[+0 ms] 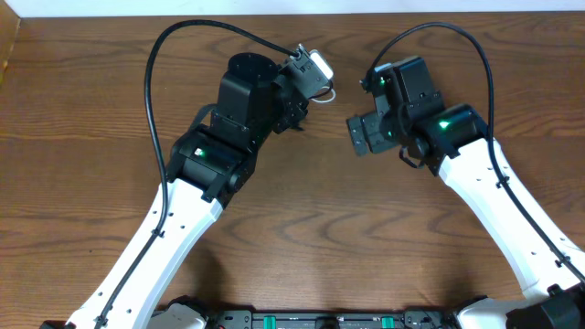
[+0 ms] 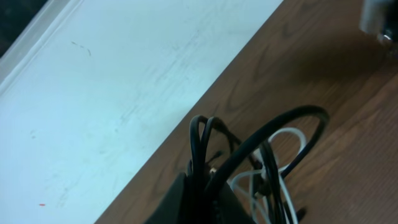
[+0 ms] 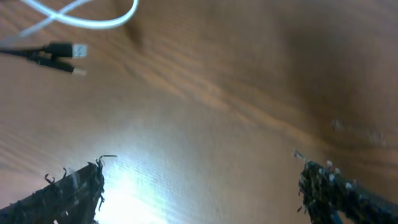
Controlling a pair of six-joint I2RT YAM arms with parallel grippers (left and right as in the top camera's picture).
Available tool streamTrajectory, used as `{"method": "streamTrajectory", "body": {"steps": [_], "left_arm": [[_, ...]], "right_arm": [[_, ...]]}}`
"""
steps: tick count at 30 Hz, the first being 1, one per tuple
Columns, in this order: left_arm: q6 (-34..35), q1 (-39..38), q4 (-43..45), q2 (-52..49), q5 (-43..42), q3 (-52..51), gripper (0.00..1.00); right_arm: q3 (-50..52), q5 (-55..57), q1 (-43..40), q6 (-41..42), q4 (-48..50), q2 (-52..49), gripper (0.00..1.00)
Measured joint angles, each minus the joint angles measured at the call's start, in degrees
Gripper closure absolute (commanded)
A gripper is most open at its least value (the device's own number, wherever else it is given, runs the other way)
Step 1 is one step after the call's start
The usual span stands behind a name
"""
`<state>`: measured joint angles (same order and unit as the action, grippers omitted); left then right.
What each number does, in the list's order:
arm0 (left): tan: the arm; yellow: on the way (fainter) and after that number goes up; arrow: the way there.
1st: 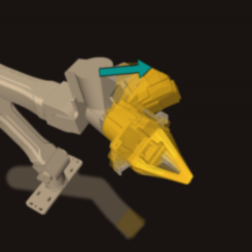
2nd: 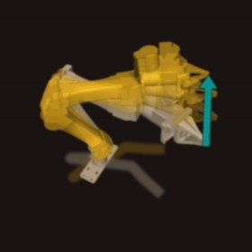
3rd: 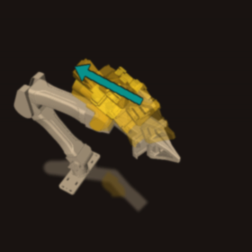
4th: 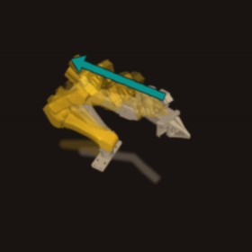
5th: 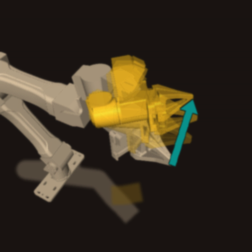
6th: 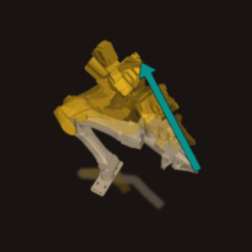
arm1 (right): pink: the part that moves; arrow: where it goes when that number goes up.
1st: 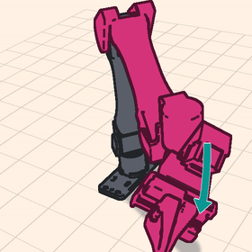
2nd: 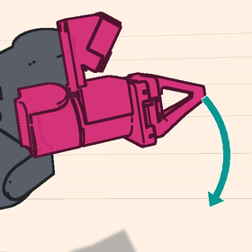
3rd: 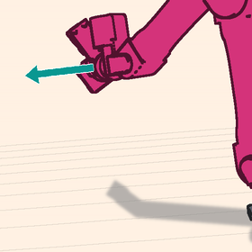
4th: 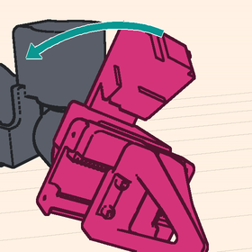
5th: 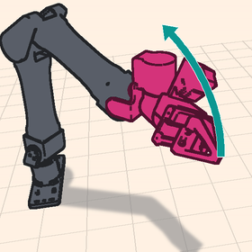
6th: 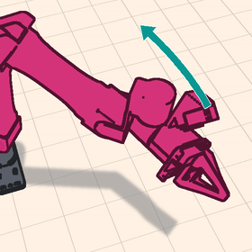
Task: Untangle cables
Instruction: 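Bring the lifted bundle toward the right gripper at center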
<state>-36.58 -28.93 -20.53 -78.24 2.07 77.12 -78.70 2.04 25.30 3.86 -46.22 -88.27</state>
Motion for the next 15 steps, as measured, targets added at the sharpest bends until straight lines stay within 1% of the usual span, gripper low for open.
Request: {"method": "streamTrajectory", "body": {"steps": [5, 12, 15], "left_arm": [[2.12, -1.20, 2.86, 0.33, 0.00, 0.00, 0.93], [3.93, -1.66, 3.69, 4.17, 0.11, 0.00, 0.93], [6.43, -1.66, 6.03, 6.16, 0.50, 0.04, 0.92]], "right_arm": [[0.00, -2.56, 0.07, -0.04, 6.88, -0.02, 0.01], [0.00, -2.62, 1.20, -0.44, 8.46, -0.09, 0.01], [0.00, -2.43, 1.20, -0.46, 10.84, -1.01, 0.01]]}}
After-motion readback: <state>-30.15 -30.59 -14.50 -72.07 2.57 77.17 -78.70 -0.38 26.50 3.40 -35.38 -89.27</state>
